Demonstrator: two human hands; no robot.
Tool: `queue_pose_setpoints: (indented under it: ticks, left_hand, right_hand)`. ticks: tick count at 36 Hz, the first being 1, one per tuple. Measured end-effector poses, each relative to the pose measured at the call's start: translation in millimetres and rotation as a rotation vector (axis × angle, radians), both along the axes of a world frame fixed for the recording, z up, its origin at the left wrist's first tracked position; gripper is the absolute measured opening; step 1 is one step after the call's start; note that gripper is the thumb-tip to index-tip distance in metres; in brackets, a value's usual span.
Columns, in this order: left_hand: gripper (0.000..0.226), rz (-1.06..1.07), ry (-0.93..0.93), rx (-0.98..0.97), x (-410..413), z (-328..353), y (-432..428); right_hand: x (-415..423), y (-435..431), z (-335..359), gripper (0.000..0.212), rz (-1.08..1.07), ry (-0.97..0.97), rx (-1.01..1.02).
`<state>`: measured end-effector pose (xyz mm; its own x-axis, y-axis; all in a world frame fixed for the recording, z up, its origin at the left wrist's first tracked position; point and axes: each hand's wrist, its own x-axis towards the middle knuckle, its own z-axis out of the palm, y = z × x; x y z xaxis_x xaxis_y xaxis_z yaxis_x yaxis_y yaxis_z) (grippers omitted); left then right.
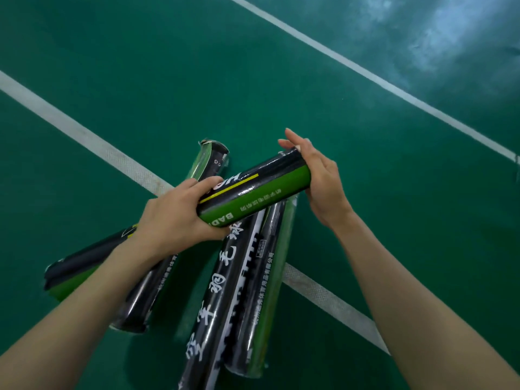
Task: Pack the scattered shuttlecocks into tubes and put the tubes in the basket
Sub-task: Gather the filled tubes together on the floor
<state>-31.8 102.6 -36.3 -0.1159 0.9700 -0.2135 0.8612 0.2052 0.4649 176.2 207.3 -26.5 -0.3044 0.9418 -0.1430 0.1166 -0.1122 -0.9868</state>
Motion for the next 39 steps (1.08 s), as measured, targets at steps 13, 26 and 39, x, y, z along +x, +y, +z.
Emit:
queue_pose_setpoints:
  ticks: [13,26,39]
  left_hand:
    - [0.087,0.058,0.006,-0.028,31,17,-46]
    - [0.089,-0.018,-0.18,-0.069,46,35,-80]
    - [0.071,-0.139,-0.54,-0.26,42,63,-92]
  right_hand:
    - [14,-44,27,0.056,0.145,-0.206,0.122]
    - [42,-83,47,0.03,-0.018,0.071,0.008]
    - [62,-120,64,0.031,-0.02,0.143,0.086]
